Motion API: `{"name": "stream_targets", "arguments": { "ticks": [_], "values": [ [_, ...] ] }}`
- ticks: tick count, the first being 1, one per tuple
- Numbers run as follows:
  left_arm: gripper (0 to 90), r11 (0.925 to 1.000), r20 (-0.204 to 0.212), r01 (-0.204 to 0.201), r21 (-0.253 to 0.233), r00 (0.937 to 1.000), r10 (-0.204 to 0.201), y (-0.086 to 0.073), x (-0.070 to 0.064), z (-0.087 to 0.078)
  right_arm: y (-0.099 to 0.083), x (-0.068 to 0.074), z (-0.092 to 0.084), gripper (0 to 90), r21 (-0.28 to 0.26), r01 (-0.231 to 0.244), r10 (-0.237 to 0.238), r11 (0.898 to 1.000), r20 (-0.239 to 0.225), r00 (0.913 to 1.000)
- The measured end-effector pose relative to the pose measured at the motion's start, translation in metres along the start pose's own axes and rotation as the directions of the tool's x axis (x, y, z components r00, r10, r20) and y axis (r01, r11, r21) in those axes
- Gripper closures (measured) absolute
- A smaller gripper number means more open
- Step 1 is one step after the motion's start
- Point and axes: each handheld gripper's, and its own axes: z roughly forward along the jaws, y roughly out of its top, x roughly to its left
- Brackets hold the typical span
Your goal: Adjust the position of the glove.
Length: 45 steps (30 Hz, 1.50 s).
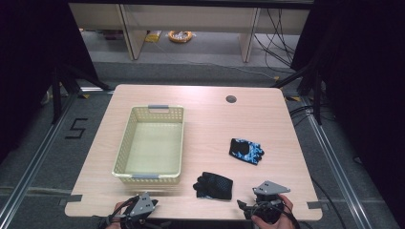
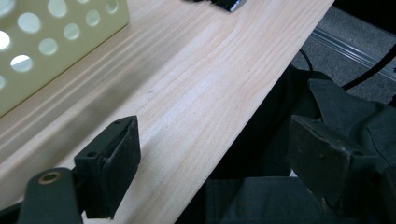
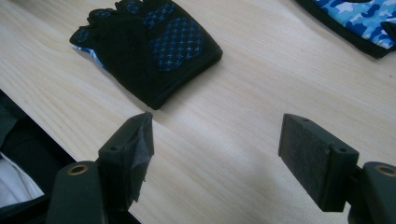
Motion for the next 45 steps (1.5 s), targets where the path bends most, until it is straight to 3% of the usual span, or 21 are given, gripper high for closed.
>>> {"name": "stream_targets", "arguments": {
  "ticks": [4, 6, 7, 8, 11, 13, 14, 15, 16, 17, 23, 24, 25, 29, 31, 34, 35, 38, 40, 43, 45],
  "values": [
    [16.3, 0.9998, 0.004, -0.018, 0.012, 0.9998, 0.018, 0.002, -0.001, 0.003, 0.002, -0.001, 0.003, 28.9, -0.012, 0.040, -0.040, 0.999, -0.012, 0.9991],
    [16.3, 0.9999, 0.017, -0.015, 0.009, 0.9998, 0.014, 0.004, -0.002, 0.006, 0.002, 0.000, 0.001, 29.2, -0.003, 0.028, -0.028, 1.000, -0.006, 0.9996],
    [16.3, 1.0000, 0.019, 0.009, 0.001, 0.9998, -0.009, 0.004, -0.003, 0.008, 0.002, -0.001, 0.002, 29.6, -0.032, 0.058, -0.058, 0.998, 0.006, 0.9983],
    [16.3, 0.9999, 0.027, 0.010, -0.005, 0.9996, -0.010, 0.005, -0.003, 0.010, 0.002, 0.000, 0.002, 29.9, -0.021, 0.035, -0.035, 0.999, -0.003, 0.9994],
    [15.6, 0.9994, 0.038, 0.024, -0.023, 0.9990, -0.023, 0.013, -0.008, 0.017, 0.004, 0.000, 0.002, 30.0, -0.014, 0.036, -0.036, 0.999, -0.009, 0.9993],
    [15.6, 0.9994, 0.040, 0.024, -0.026, 0.9989, -0.023, 0.015, -0.009, 0.018, 0.005, -0.002, 0.004, 30.1, -0.029, 0.060, -0.060, 0.998, -0.012, 0.9981],
    [15.5, 0.9993, 0.045, 0.023, -0.031, 0.9988, -0.021, 0.017, -0.011, 0.021, 0.006, -0.001, 0.003, 30.3, -0.034, 0.044, -0.044, 0.998, -0.012, 0.9989],
    [15.6, 0.9998, 0.047, -0.013, -0.018, 0.9988, 0.014, 0.021, -0.011, 0.022, 0.006, -0.002, 0.004, 30.6, -0.052, 0.065, -0.066, 0.997, -0.010, 0.9978],
    [15.5, 0.9997, 0.052, -0.008, -0.022, 0.9986, 0.009, 0.022, -0.012, 0.024, 0.008, -0.002, 0.004, 30.7, -0.052, 0.057, -0.059, 0.997, -0.023, 0.9980],
    [15.5, 0.9993, 0.059, -0.027, -0.024, 0.9978, 0.029, 0.026, -0.014, 0.025, 0.008, 0.000, 0.004, 30.8, -0.047, 0.030, -0.031, 0.998, -0.016, 0.9994],
    [15.6, 0.9989, 0.070, -0.011, -0.045, 0.9974, 0.014, 0.037, -0.020, 0.036, 0.013, -0.004, 0.006, 33.8, -0.067, 0.049, -0.051, 0.997, -0.030, 0.9982],
    [15.7, 0.9974, 0.064, -0.065, -0.030, 0.9957, 0.067, 0.040, -0.017, 0.036, 0.016, -0.004, 0.007, 36.8, -0.076, 0.034, -0.037, 0.997, -0.029, 0.9989],
    [15.8, 0.9988, 0.067, -0.033, -0.037, 0.9971, 0.036, 0.042, -0.019, 0.038, 0.018, -0.004, 0.007, 38.2, -0.067, 0.041, -0.043, 0.997, -0.034, 0.9985],
    [16.5, 0.9984, 0.065, -0.039, -0.041, 0.9970, 0.042, 0.049, -0.018, 0.042, 0.026, -0.008, 0.010, 44.0, -0.104, 0.067, -0.070, 0.992, -0.018, 0.9974],
    [16.5, 0.9979, 0.058, -0.049, -0.043, 0.9970, 0.052, 0.051, -0.018, 0.044, 0.028, -0.006, 0.010, 45.4, -0.095, 0.039, -0.041, 0.995, -0.014, 0.9991],
    [17.2, 0.9978, 0.060, -0.048, -0.045, 0.9970, 0.050, 0.056, -0.018, 0.049, 0.036, -0.009, 0.016, 48.5, -0.091, 0.066, -0.067, 0.994, -0.008, 0.9977],
    [17.2, 0.9955, 0.050, -0.087, -0.037, 0.9948, 0.089, 0.060, -0.016, 0.052, 0.038, -0.009, 0.018, 49.7, -0.079, 0.057, -0.058, 0.995, -0.018, 0.9981],
    [19.8, 0.9971, 0.060, -0.050, -0.057, 0.9968, 0.053, 0.066, -0.019, 0.061, 0.044, -0.009, 0.029, 53.2, -0.060, 0.079, -0.081, 0.995, -0.029, 0.9963],
    [22.1, 0.9953, 0.056, -0.090, -0.035, 0.9942, 0.092, 0.073, -0.018, 0.066, 0.048, -0.009, 0.035, 54.5, -0.044, 0.082, -0.084, 0.996, -0.036, 0.9958],
    [26.5, 0.9949, 0.059, -0.093, -0.041, 0.9937, 0.095, 0.079, -0.021, 0.073, 0.053, -0.009, 0.042, 56.4, -0.025, 0.057, -0.058, 0.998, -0.041, 0.9975],
    [28.9, 0.9920, 0.058, -0.119, -0.041, 0.9909, 0.121, 0.084, -0.020, 0.080, 0.056, -0.011, 0.049, 58.0, -0.010, 0.081, -0.081, 0.997, -0.048, 0.9955]
  ]
}}
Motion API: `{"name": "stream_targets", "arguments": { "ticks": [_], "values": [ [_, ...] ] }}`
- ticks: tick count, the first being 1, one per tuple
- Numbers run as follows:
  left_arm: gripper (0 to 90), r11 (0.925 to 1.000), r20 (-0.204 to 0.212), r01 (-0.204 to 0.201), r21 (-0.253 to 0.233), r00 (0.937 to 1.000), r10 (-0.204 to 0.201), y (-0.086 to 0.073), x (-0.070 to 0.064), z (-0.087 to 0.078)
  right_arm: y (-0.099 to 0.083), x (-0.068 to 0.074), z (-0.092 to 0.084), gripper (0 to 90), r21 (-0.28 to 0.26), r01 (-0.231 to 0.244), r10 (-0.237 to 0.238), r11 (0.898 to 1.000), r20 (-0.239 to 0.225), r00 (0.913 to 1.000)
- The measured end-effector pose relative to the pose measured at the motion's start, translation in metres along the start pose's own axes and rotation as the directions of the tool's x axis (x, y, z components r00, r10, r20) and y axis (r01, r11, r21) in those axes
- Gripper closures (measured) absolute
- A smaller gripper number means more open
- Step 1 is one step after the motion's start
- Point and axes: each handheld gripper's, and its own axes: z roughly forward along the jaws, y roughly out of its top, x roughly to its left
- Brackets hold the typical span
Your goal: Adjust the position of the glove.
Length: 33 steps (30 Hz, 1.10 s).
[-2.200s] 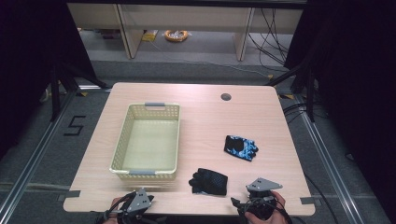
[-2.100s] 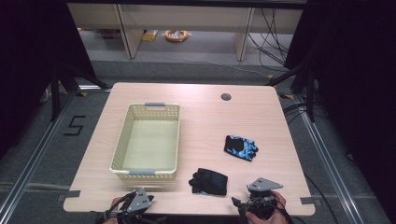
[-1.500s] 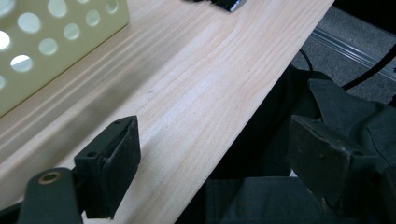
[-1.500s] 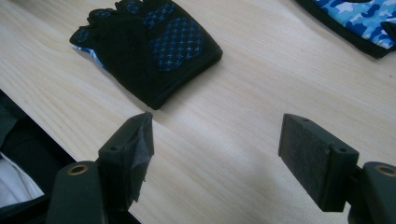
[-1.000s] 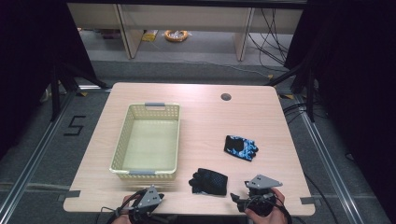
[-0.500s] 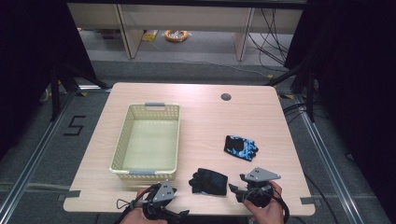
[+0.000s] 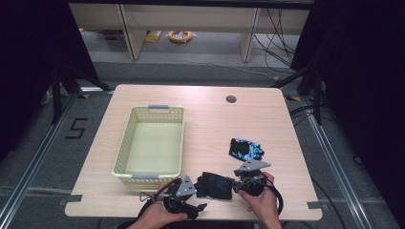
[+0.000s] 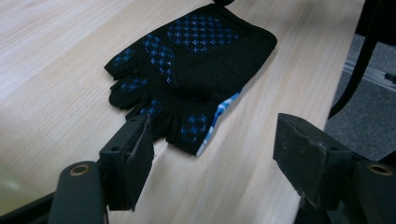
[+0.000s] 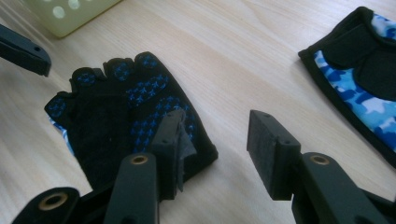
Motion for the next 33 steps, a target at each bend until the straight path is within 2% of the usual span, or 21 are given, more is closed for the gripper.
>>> {"name": "stream_targets", "arguments": {
  "ticks": [2, 3, 6, 7, 9, 10, 11, 13, 14, 16, 17, 18, 19, 21, 22, 25, 27, 28, 29, 30, 33],
  "values": [
    [30.9, 0.9999, -0.003, 0.001, 0.017, 1.0000, -0.001, 0.001, 0.001, 0.003, 0.001, 0.000, 0.006, 58.4, -0.009, 0.007, -0.007, 1.000, -0.003, 1.0000],
    [31.1, 0.9999, -0.002, 0.000, 0.017, 1.0000, 0.000, 0.001, 0.001, 0.005, 0.002, 0.000, 0.006, 58.9, 0.020, 0.013, -0.013, 1.000, -0.011, 0.9999],
    [34.1, 0.9994, -0.003, -0.017, 0.029, 0.9999, 0.017, 0.000, 0.004, 0.007, 0.003, 0.002, 0.010, 60.0, 0.023, 0.005, -0.004, 1.000, -0.027, 0.9996],
    [34.8, 0.9988, -0.005, -0.025, 0.041, 0.9997, 0.025, 0.000, 0.005, 0.007, 0.003, 0.001, 0.011, 60.1, 0.032, 0.026, -0.026, 0.999, -0.027, 0.9993],
    [38.5, 0.9991, 0.001, -0.024, 0.035, 0.9997, 0.024, 0.000, 0.004, 0.009, 0.003, 0.002, 0.012, 60.6, 0.042, 0.020, -0.018, 0.999, -0.036, 0.9992],
    [39.7, 0.9991, 0.001, -0.024, 0.035, 0.9997, 0.024, 0.000, 0.004, 0.009, 0.003, 0.002, 0.012, 60.6, 0.042, 0.020, -0.018, 0.999, -0.036, 0.9992],
    [39.7, 0.9991, -0.003, -0.012, 0.040, 0.9999, 0.012, -0.001, 0.004, 0.010, 0.001, 0.001, 0.017, 60.8, 0.002, 0.033, -0.033, 0.999, -0.022, 0.9992],
    [44.4, 0.9989, 0.004, -0.015, 0.045, 0.9999, 0.015, -0.001, 0.003, 0.011, 0.000, 0.001, 0.017, 61.8, 0.021, 0.007, -0.006, 1.000, -0.031, 0.9995],
    [50.2, 0.9963, 0.001, -0.058, 0.064, 0.9983, 0.058, 0.001, 0.005, 0.009, -0.001, 0.000, 0.018, 63.1, 0.020, -0.026, 0.027, 0.999, -0.050, 0.9984],
    [53.3, 0.9973, -0.004, -0.041, 0.061, 0.9992, 0.041, 0.001, 0.003, 0.010, -0.001, 0.000, 0.017, 64.4, 0.032, -0.040, 0.042, 0.999, -0.055, 0.9976],
    [58.7, 0.9973, -0.012, -0.049, 0.054, 0.9987, 0.050, 0.001, 0.003, 0.011, -0.003, 0.000, 0.019, 67.4, 0.005, -0.044, 0.044, 0.999, -0.057, 0.9974],
    [62.6, 0.9971, -0.015, -0.053, 0.055, 0.9984, 0.054, 0.002, 0.004, 0.011, -0.004, 0.000, 0.019, 68.1, 0.004, -0.047, 0.047, 0.999, -0.063, 0.9969],
    [69.3, 0.9961, -0.025, -0.068, 0.057, 0.9973, 0.069, 0.003, 0.004, 0.012, -0.004, 0.000, 0.018, 72.1, 0.007, -0.073, 0.074, 0.997, -0.077, 0.9943],
    [74.3, 0.9959, -0.029, -0.070, 0.058, 0.9970, 0.072, 0.003, 0.004, 0.011, -0.005, -0.001, 0.020, 74.4, -0.013, -0.059, 0.057, 0.998, -0.078, 0.9953],
    [76.2, 0.9949, -0.032, -0.084, 0.056, 0.9958, 0.086, 0.003, 0.004, 0.011, -0.006, -0.002, 0.017, 79.8, 0.011, -0.059, 0.059, 0.998, -0.110, 0.9921],
    [78.4, 0.9947, -0.026, -0.089, 0.051, 0.9956, 0.091, 0.003, 0.002, 0.011, -0.006, -0.001, 0.017, 85.5, -0.010, -0.058, 0.057, 0.998, -0.091, 0.9943],
    [80.5, 0.9958, -0.030, -0.079, 0.046, 0.9963, 0.080, 0.003, 0.000, 0.011, -0.007, -0.002, 0.018, 86.3, -0.028, -0.052, 0.049, 0.998, -0.093, 0.9945],
    [80.5, 0.9944, -0.033, -0.094, 0.049, 0.9949, 0.095, 0.004, 0.000, 0.010, -0.006, -0.001, 0.018, 86.4, -0.027, -0.052, 0.049, 0.998, -0.093, 0.9944],
    [82.2, 0.9952, -0.021, -0.089, 0.039, 0.9957, 0.090, 0.004, -0.002, 0.009, -0.004, -0.001, 0.013, 86.7, -0.018, -0.046, 0.044, 0.999, -0.105, 0.9935],
    [82.5, 0.9936, -0.014, -0.105, 0.040, 0.9943, 0.106, 0.006, -0.002, 0.007, -0.003, -0.002, 0.012, 86.7, -0.043, -0.026, 0.021, 0.999, -0.099, 0.9949],
    [82.8, 0.9932, -0.023, -0.113, 0.029, 0.9933, 0.113, 0.008, -0.004, 0.006, 0.003, -0.001, 0.004, 86.8, -0.061, -0.023, 0.017, 0.998, -0.094, 0.9954]
  ]
}}
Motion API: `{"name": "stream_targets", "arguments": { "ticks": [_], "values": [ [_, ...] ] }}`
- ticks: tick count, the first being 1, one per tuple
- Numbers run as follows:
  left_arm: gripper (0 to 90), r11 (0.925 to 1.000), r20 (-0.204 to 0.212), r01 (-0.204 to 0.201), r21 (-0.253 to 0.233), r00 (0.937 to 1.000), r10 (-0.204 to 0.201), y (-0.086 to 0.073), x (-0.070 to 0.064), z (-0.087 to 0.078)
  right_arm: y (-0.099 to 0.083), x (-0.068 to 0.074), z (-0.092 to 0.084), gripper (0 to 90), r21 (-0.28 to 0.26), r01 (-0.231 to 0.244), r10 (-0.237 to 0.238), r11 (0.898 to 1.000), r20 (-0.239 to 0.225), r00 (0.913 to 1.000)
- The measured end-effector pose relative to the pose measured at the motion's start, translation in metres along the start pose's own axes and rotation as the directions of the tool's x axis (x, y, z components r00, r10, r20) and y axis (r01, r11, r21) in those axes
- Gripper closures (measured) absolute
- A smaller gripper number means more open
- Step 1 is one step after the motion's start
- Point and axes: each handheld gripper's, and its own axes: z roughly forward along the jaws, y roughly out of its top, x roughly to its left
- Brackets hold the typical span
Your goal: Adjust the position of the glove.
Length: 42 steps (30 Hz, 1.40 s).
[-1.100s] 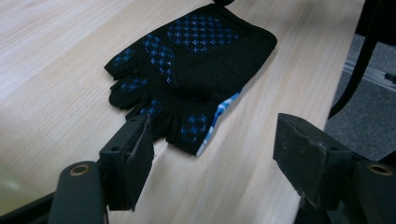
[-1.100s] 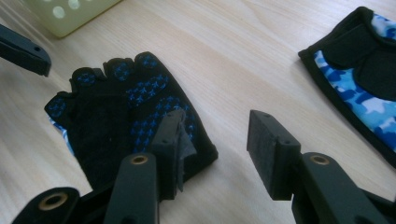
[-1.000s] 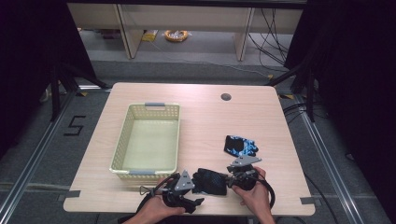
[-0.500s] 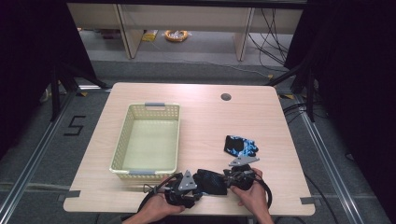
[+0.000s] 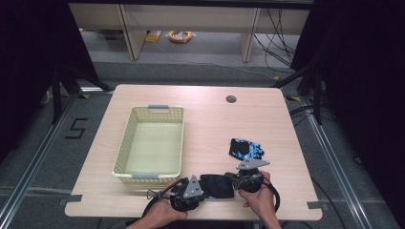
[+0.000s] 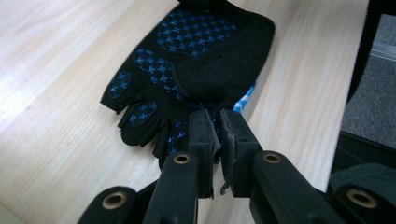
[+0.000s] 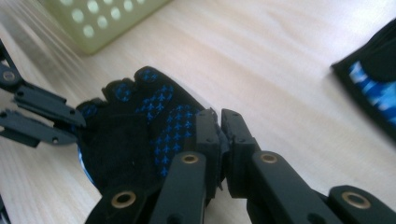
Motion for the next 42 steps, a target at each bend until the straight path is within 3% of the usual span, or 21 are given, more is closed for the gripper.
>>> {"name": "stream_targets", "arguments": {
  "ticks": [5, 7, 8, 11, 15, 17, 19, 22, 23, 28, 29, 31, 32, 33, 35, 36, 37, 38, 39, 41, 42],
  "values": [
    [82.8, 0.9997, -0.004, 0.010, -0.021, 0.9999, -0.010, 0.009, 0.001, -0.001, 0.005, -0.003, -0.003, 86.8, -0.023, 0.013, -0.012, 1.000, 0.021, 0.9997],
    [82.7, 0.9994, -0.003, 0.025, -0.023, 0.9997, -0.025, 0.011, 0.002, 0.004, 0.006, -0.006, -0.005, 86.8, -0.023, -0.010, 0.011, 1.000, 0.015, 0.9998],
    [82.5, 0.9997, -0.003, 0.013, -0.019, 0.9999, -0.013, 0.012, 0.002, 0.005, 0.007, -0.008, -0.006, 86.7, -0.022, -0.012, 0.013, 1.000, 0.030, 0.9995],
    [82.2, 0.9993, 0.006, 0.032, -0.018, 0.9995, -0.032, 0.013, 0.003, 0.011, 0.007, -0.013, -0.004, 86.7, -0.006, -0.017, 0.017, 1.000, 0.037, 0.9992],
    [80.7, 0.9998, 0.012, 0.020, 0.001, 0.9997, -0.020, 0.011, 0.003, 0.015, 0.004, -0.015, 0.002, 86.5, 0.029, -0.015, 0.014, 0.999, 0.047, 0.9988],
    [79.6, 0.9993, 0.018, 0.037, 0.005, 0.9991, -0.037, 0.008, 0.003, 0.019, 0.001, -0.016, 0.006, 85.7, 0.060, 0.008, -0.011, 0.998, 0.062, 0.9980],
    [78.8, 0.9994, 0.021, 0.034, 0.006, 0.9992, -0.034, 0.008, 0.004, 0.019, 0.001, -0.015, 0.006, 85.2, 0.070, -0.008, 0.003, 0.997, 0.061, 0.9981],
    [73.3, 0.9989, 0.022, 0.045, 0.014, 0.9988, -0.045, 0.007, 0.004, 0.019, 0.000, -0.015, 0.010, 80.8, 0.088, 0.018, -0.025, 0.996, 0.084, 0.9962],
    [70.2, 0.9982, 0.039, 0.059, 0.008, 0.9975, -0.060, 0.007, 0.003, 0.019, 0.000, -0.015, 0.010, 76.6, 0.091, 0.020, -0.029, 0.996, 0.096, 0.9950],
    [50.6, 0.9974, 0.043, 0.072, 0.003, 0.9964, -0.072, 0.008, 0.002, 0.011, 0.005, -0.016, 0.004, 59.5, 0.042, -0.023, 0.018, 0.999, 0.121, 0.9924],
    [43.7, 0.9956, 0.047, 0.094, -0.004, 0.9945, -0.093, 0.008, 0.001, 0.008, 0.006, -0.021, 0.002, 53.9, 0.003, -0.034, 0.033, 0.999, 0.140, 0.9895],
    [40.8, 0.9944, 0.050, 0.104, -0.017, 0.9934, -0.103, 0.008, 0.002, 0.001, 0.006, -0.022, 0.000, 51.3, -0.002, -0.056, 0.056, 0.998, 0.151, 0.9870],
    [38.4, 0.9964, 0.051, 0.083, -0.014, 0.9953, -0.082, 0.007, 0.002, -0.003, 0.007, -0.027, -0.001, 49.0, -0.014, -0.058, 0.060, 0.998, 0.172, 0.9833],
    [36.5, 0.9948, 0.063, 0.099, -0.023, 0.9932, -0.098, 0.004, -0.001, -0.011, 0.009, -0.033, 0.000, 46.1, -0.048, -0.114, 0.121, 0.992, 0.188, 0.9747],
    [34.7, 0.9955, 0.066, 0.088, -0.034, 0.9941, -0.086, 0.002, -0.002, -0.016, 0.011, -0.037, 0.001, 45.5, -0.058, -0.112, 0.122, 0.992, 0.201, 0.9720],
    [34.7, 0.9907, 0.067, 0.127, -0.049, 0.9901, -0.123, -0.001, -0.005, -0.020, 0.013, -0.041, 0.003, 45.2, -0.071, -0.103, 0.116, 0.992, 0.220, 0.9686],
    [34.1, 0.9931, 0.068, 0.107, -0.049, 0.9923, -0.103, -0.004, -0.005, -0.024, 0.022, -0.048, 0.006, 44.3, -0.070, -0.111, 0.125, 0.991, 0.252, 0.9597],
    [34.1, 0.9905, 0.068, 0.130, -0.045, 0.9896, -0.127, -0.007, -0.006, -0.027, 0.022, -0.048, 0.006, 44.3, -0.070, -0.111, 0.125, 0.991, 0.252, 0.9597],
    [32.8, 0.9929, 0.070, 0.113, -0.035, 0.9914, -0.111, -0.014, -0.006, -0.033, 0.030, -0.053, 0.010, 44.3, -0.073, -0.097, 0.114, 0.993, 0.288, 0.9508],
    [32.4, 0.9903, 0.069, 0.137, -0.023, 0.9884, -0.135, -0.019, -0.007, -0.036, 0.032, -0.054, 0.012, 44.5, -0.077, -0.095, 0.113, 0.993, 0.293, 0.9494],
    [31.8, 0.9885, 0.070, 0.148, -0.032, 0.9869, -0.145, -0.023, -0.008, -0.037, 0.038, -0.056, 0.014, 44.6, -0.079, -0.122, 0.140, 0.989, 0.290, 0.9467]
  ]
}}
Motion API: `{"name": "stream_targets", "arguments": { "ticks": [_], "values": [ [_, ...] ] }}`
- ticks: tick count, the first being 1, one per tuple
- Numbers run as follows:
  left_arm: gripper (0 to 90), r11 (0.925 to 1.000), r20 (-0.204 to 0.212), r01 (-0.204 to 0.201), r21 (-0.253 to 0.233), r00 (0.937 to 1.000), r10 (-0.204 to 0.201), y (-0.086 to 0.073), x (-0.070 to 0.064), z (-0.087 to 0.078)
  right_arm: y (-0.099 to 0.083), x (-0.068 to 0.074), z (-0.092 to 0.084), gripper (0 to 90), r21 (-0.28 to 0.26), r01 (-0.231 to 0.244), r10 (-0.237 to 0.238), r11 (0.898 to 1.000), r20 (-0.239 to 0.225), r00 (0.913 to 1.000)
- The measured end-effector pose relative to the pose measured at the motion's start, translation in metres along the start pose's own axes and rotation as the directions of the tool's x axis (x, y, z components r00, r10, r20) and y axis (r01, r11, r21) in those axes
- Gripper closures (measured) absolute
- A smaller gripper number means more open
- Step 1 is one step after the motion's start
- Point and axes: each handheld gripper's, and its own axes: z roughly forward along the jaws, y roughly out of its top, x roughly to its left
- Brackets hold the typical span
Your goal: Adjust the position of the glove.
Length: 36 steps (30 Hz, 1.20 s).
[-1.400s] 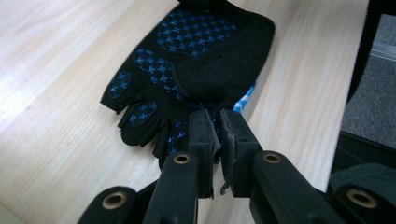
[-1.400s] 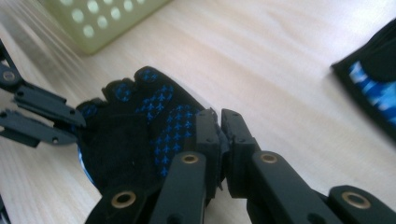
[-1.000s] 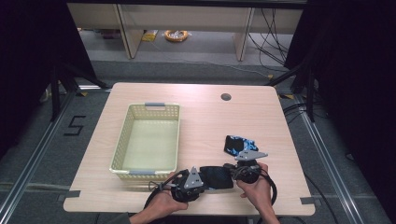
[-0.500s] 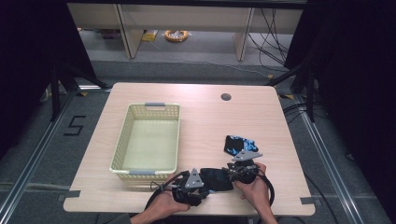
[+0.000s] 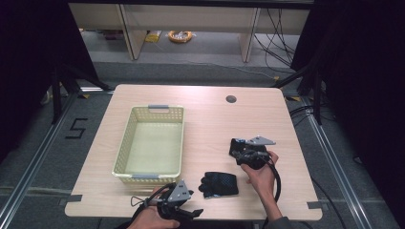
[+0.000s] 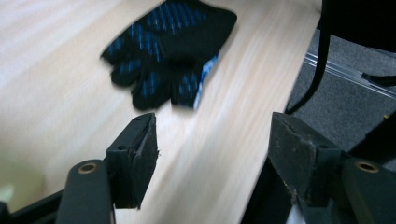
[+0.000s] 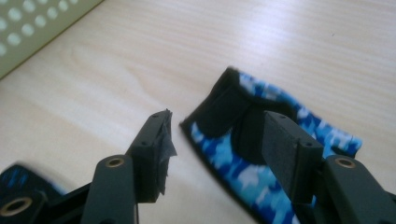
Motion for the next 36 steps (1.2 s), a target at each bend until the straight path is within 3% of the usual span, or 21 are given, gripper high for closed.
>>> {"name": "stream_targets", "arguments": {
  "ticks": [1, 2, 4, 5, 9, 10, 11, 13, 14, 16, 18, 19, 20, 21, 24, 25, 28, 29, 30, 32, 36],
  "values": [
    [31.4, 0.9999, -0.001, 0.007, 0.009, 1.0000, -0.007, -0.004, 0.001, -0.002, 0.007, -0.002, 0.005, 44.3, 0.017, 0.009, -0.010, 1.000, 0.032, 0.9995],
    [31.4, 0.9997, 0.001, 0.022, 0.007, 0.9997, -0.022, -0.007, 0.001, -0.003, 0.007, -0.002, 0.005, 44.3, 0.017, 0.009, -0.010, 1.000, 0.032, 0.9995],
    [31.3, 0.9995, -0.008, 0.006, 0.031, 1.0000, -0.005, -0.012, 0.006, -0.009, 0.011, -0.004, 0.012, 44.7, 0.026, -0.007, 0.006, 1.000, 0.026, 0.9996],
    [31.3, 0.9992, -0.012, 0.033, 0.025, 0.9994, -0.032, -0.015, 0.006, -0.011, 0.013, -0.006, 0.018, 44.2, 0.041, -0.018, 0.017, 0.999, 0.025, 0.9995],
    [31.0, 0.9982, -0.023, 0.059, 0.012, 0.9980, -0.059, -0.020, 0.010, -0.020, 0.015, -0.009, 0.026, 43.7, 0.048, -0.009, 0.007, 0.999, 0.029, 0.9996],
    [31.0, 0.9988, -0.022, 0.048, 0.011, 0.9986, -0.048, -0.021, 0.011, -0.023, 0.017, -0.007, 0.028, 43.6, 0.060, -0.043, 0.041, 0.997, 0.023, 0.9989],
    [31.0, 0.9978, -0.021, 0.066, 0.006, 0.9976, -0.066, -0.022, 0.011, -0.023, 0.018, -0.007, 0.030, 43.5, 0.058, -0.045, 0.043, 0.997, 0.029, 0.9986],
    [30.9, 0.9981, -0.032, 0.058, 0.021, 0.9979, -0.057, -0.024, 0.015, -0.025, 0.019, -0.007, 0.033, 43.8, 0.063, -0.047, 0.044, 0.997, 0.036, 0.9984],
    [31.0, 0.9959, -0.028, 0.090, 0.002, 0.9955, -0.090, -0.024, 0.013, -0.023, 0.019, -0.007, 0.036, 44.0, 0.064, -0.053, 0.051, 0.997, 0.025, 0.9984],
    [31.0, 0.9988, -0.039, 0.034, 0.034, 0.9987, -0.033, -0.025, 0.018, -0.023, 0.019, -0.004, 0.039, 45.0, 0.081, -0.087, 0.084, 0.993, 0.038, 0.9957],
    [31.0, 0.9985, -0.034, 0.045, 0.031, 0.9985, -0.044, -0.025, 0.018, -0.022, 0.018, -0.004, 0.041, 45.2, 0.115, -0.059, 0.052, 0.992, 0.070, 0.9962],
    [31.0, 0.9965, -0.029, 0.081, 0.016, 0.9963, -0.081, -0.026, 0.015, -0.021, 0.016, -0.005, 0.045, 45.8, 0.123, -0.063, 0.055, 0.990, 0.069, 0.9961],
    [31.0, 0.9962, -0.029, 0.086, 0.013, 0.9959, -0.086, -0.026, 0.014, -0.020, 0.016, -0.005, 0.045, 45.8, 0.123, -0.063, 0.055, 0.990, 0.069, 0.9961],
    [31.0, 0.9982, -0.032, 0.055, 0.026, 0.9980, -0.054, -0.026, 0.015, -0.021, 0.015, -0.006, 0.047, 46.5, 0.132, -0.068, 0.060, 0.989, 0.065, 0.9961],
    [31.0, 0.9985, -0.031, 0.042, 0.035, 0.9987, -0.041, -0.026, 0.016, -0.020, 0.014, -0.006, 0.047, 47.2, 0.134, -0.061, 0.052, 0.989, 0.070, 0.9962],
    [31.0, 0.9965, -0.024, 0.081, 0.020, 0.9964, -0.081, -0.027, 0.013, -0.019, 0.014, -0.005, 0.047, 47.7, 0.132, -0.064, 0.054, 0.989, 0.072, 0.9959],
    [31.0, 0.9984, -0.029, 0.030, 0.048, 0.9992, -0.028, -0.027, 0.015, -0.020, 0.011, -0.008, 0.047, 54.7, 0.129, -0.041, 0.032, 0.991, 0.067, 0.9973],
    [31.0, 0.9969, -0.028, 0.074, 0.028, 0.9969, -0.073, -0.028, 0.011, -0.017, 0.010, -0.010, 0.046, 60.1, 0.132, 0.006, -0.015, 0.991, 0.068, 0.9976],
    [31.0, 0.9969, -0.028, 0.074, 0.028, 0.9969, -0.073, -0.028, 0.011, -0.017, 0.010, -0.010, 0.046, 60.1, 0.132, 0.006, -0.015, 0.991, 0.068, 0.9976],
    [31.1, 0.9984, -0.027, 0.033, 0.045, 0.9991, -0.032, -0.027, 0.013, -0.018, 0.009, -0.011, 0.046, 62.7, 0.126, 0.026, -0.033, 0.992, 0.052, 0.9981],
    [31.2, 0.9985, -0.026, 0.023, 0.051, 0.9994, -0.022, -0.026, 0.014, -0.019, 0.009, -0.016, 0.044, 72.4, 0.122, 0.054, -0.059, 0.991, 0.040, 0.9975]
  ]
}}
